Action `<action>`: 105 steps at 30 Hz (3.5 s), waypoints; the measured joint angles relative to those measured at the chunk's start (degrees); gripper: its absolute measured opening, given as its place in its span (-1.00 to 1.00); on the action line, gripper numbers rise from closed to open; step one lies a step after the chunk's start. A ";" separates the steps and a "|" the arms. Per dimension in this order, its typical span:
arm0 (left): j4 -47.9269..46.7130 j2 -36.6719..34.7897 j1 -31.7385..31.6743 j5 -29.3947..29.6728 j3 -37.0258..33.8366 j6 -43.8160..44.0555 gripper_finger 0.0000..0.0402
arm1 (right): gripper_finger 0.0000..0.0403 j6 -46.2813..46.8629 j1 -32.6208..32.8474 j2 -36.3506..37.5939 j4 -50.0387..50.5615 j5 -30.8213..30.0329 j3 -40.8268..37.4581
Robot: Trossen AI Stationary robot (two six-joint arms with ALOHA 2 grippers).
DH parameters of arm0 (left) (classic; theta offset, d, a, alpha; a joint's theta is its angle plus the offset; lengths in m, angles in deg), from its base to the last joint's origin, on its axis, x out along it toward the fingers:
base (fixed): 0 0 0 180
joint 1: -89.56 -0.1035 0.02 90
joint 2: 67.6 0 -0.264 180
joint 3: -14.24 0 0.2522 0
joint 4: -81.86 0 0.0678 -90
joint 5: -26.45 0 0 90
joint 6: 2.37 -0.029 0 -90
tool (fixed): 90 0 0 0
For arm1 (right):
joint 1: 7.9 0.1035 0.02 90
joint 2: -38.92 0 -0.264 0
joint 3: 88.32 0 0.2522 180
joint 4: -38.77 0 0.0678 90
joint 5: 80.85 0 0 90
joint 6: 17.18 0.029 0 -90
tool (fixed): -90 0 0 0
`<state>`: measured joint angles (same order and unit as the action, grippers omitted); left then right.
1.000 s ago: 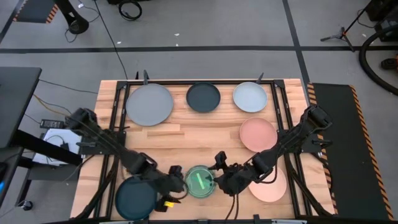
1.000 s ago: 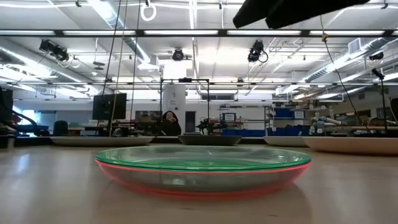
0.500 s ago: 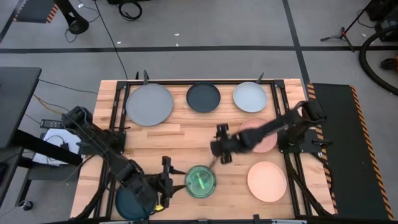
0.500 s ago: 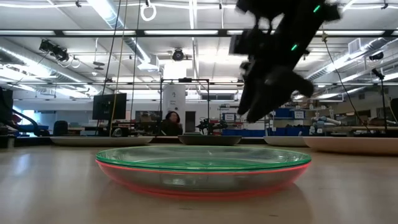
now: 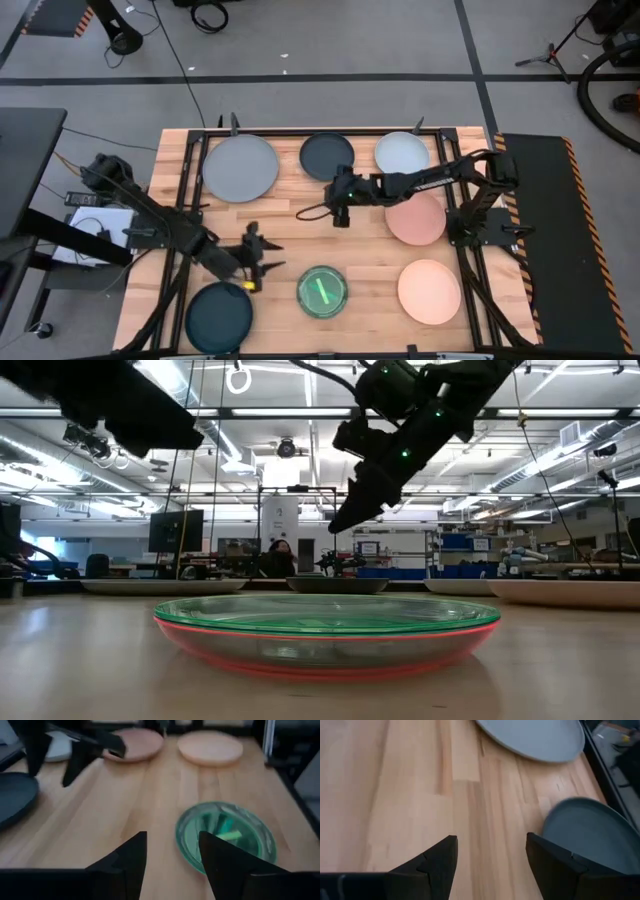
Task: Stack plastic plates
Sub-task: Stack the black plate on the light blue plate, then stack the light brown plate on the black plate
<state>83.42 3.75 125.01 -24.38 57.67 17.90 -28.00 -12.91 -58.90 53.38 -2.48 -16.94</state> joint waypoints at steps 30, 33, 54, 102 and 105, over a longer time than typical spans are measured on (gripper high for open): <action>40.64 -18.03 -10.71 0.25 -20.26 -22.07 -0.09 | 0.07 0.31 -12.46 -20.36 -14.87 1.83 5.00; 40.60 -22.49 -11.30 0.43 -20.16 -25.48 -0.09 | -0.10 0.41 -12.54 -19.77 -13.18 1.63 5.17; 38.56 -27.54 -11.29 0.67 -15.78 -52.69 -0.09 | -0.92 11.16 -7.32 7.48 22.89 -21.19 5.06; 21.39 -27.91 -24.25 -3.13 -15.74 -27.14 -0.25 | -0.13 19.07 -16.21 14.07 23.47 -18.63 -12.75; 21.24 -27.89 -24.25 -3.13 -15.74 -27.35 -0.25 | 0.01 24.45 -13.23 15.08 29.93 -17.14 -8.42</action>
<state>104.66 -24.14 100.76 -27.50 41.93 -9.46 -3.55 -26.14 -43.82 83.31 -19.62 -25.36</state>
